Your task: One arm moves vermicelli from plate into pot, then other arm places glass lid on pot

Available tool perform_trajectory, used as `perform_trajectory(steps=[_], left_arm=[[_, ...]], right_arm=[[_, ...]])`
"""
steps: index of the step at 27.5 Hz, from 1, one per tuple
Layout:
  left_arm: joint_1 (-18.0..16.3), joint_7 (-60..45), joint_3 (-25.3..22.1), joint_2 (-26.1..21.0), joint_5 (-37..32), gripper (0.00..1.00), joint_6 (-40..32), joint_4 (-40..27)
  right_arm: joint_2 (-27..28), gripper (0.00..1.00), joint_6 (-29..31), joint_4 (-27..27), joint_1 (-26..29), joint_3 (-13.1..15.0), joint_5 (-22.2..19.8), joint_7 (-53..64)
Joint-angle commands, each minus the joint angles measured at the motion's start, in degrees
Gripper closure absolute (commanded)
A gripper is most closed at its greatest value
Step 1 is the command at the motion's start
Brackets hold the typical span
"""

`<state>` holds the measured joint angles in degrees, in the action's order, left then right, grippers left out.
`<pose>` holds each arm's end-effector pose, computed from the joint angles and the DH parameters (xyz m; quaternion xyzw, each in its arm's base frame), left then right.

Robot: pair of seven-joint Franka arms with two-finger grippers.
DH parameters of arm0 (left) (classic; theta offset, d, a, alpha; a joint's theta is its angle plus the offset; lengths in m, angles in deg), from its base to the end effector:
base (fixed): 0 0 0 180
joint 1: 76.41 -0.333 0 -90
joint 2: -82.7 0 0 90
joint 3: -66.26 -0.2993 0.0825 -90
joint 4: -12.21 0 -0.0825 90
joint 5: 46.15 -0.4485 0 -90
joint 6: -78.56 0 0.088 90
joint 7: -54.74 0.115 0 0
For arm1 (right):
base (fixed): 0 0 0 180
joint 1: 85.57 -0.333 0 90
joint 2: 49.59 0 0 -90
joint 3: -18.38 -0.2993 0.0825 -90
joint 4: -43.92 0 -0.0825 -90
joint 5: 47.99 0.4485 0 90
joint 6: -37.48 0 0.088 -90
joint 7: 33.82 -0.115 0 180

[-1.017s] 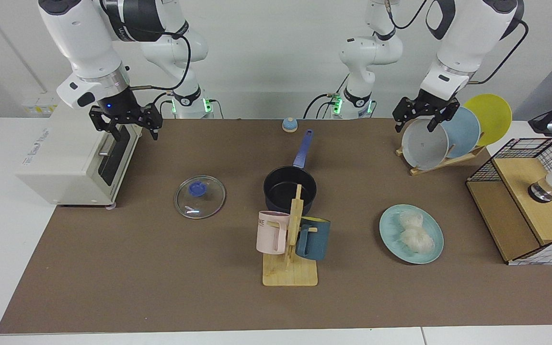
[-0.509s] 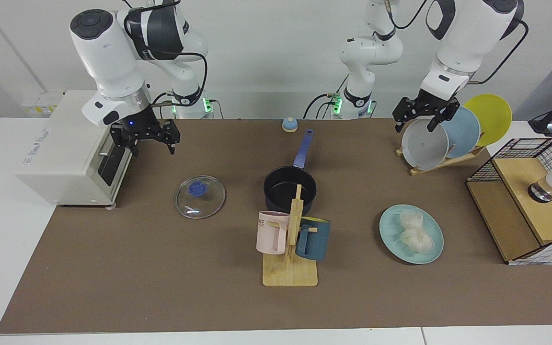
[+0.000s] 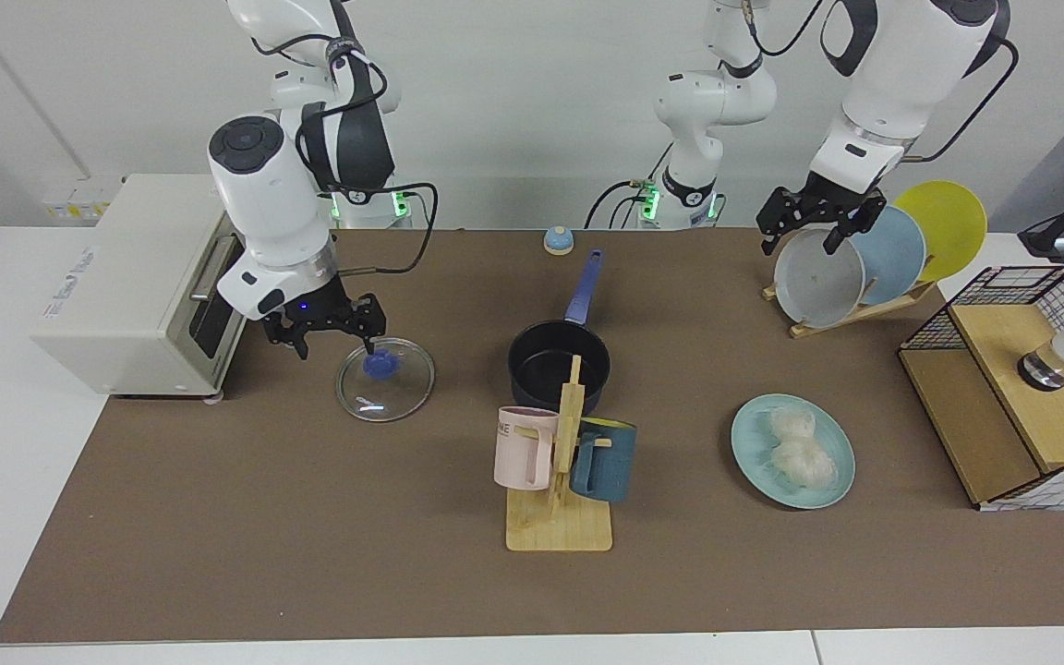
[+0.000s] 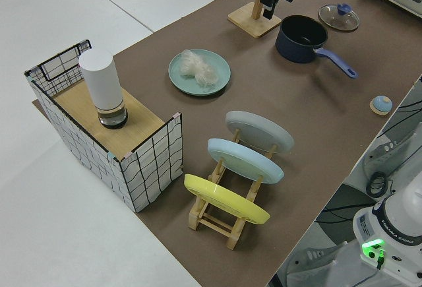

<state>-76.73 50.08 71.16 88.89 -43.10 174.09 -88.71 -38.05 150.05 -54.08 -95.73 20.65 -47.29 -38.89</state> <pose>0.5907 -0.0549 0.5708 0.9997 0.0033 0.0050 0.0224 0.6781 0.0962 0.4274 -0.9994 -0.0229 -0.0262 0.0047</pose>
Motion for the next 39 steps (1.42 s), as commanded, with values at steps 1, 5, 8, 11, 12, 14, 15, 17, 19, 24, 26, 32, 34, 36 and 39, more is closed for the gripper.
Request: perform_trajectory(steps=[1, 5, 8, 11, 12, 14, 15, 17, 19, 24, 26, 32, 34, 36, 39], left_arm=[[0.15, 0.00, -0.15, 0.49, -0.59, 0.00, -0.70, -0.24], [0.06, 0.00, -0.15, 0.49, -0.59, 0.00, -0.70, -0.24], [-0.03, 0.00, -0.15, 0.49, -0.59, 0.00, -0.70, -0.24], [0.06, 0.00, -0.15, 0.58, -0.59, 0.00, -0.70, -0.24], [0.06, 0.00, -0.15, 0.58, -0.59, 0.00, -0.70, -0.24], [0.06, 0.00, -0.15, 0.49, -0.59, 0.00, -0.70, -0.24], [0.06, 0.00, -0.15, 0.49, -0.59, 0.00, -0.70, -0.24], [-0.03, 0.00, -0.15, 0.49, -0.59, 0.00, -0.70, -0.24], [0.23, 0.44, 0.11, 0.49, -0.33, 0.00, -1.22, -0.24], [-0.20, 0.79, 1.61, 0.41, -0.76, 0.01, -2.11, -0.16], [-1.43, 1.93, 0.29, -1.17, -0.68, 0.03, 0.78, 1.24], [-2.58, 4.12, -2.61, -9.77, -0.85, 0.03, 0.53, 12.48], [-2.67, 6.32, -3.40, -13.64, -0.76, 0.03, 0.00, 15.39], [-2.75, 8.43, -3.67, -17.07, -1.20, 0.03, 0.96, 17.15], [-3.28, 11.16, -4.02, -22.52, -2.17, 0.02, 3.42, 19.43]], right_arm=[[1.73, 0.00, 4.75, -3.41, -0.65, 0.11, 1.06, -1.78], [1.21, 0.00, 9.50, -8.34, -0.74, 0.11, 0.97, -1.78], [1.64, 0.00, 10.21, -9.66, -1.35, 0.11, 0.97, -2.48], [2.08, 0.00, 12.40, -11.68, -1.70, 0.11, 0.97, -3.63], [2.17, 0.00, 13.28, -12.29, -1.88, 0.11, 1.05, -3.98], [2.26, 0.00, 14.60, -13.61, -2.58, 0.11, 1.05, -4.24], [2.26, 0.00, 15.30, -14.23, -2.76, 0.11, 0.97, -4.25], [2.17, 0.00, 16.19, -15.20, -2.85, 0.11, 0.88, -4.07], [2.26, 0.00, 16.45, -16.07, -2.85, 0.11, 0.62, -4.07], [2.00, 0.00, 18.21, -18.71, -3.28, 0.11, 0.35, -3.54], [2.00, 0.00, 18.21, -18.89, -3.28, 0.11, 0.26, -3.54], [2.00, 0.00, 18.30, -20.47, -3.28, 0.11, 0.00, -2.75], [2.00, 0.00, 18.21, -20.56, -3.28, 0.11, -0.09, -2.58], [1.91, 0.00, 18.21, -20.56, -3.28, 0.11, -0.09, -2.31], [1.91, 0.00, 18.12, -21.35, -3.28, 0.11, -0.09, -1.61]])
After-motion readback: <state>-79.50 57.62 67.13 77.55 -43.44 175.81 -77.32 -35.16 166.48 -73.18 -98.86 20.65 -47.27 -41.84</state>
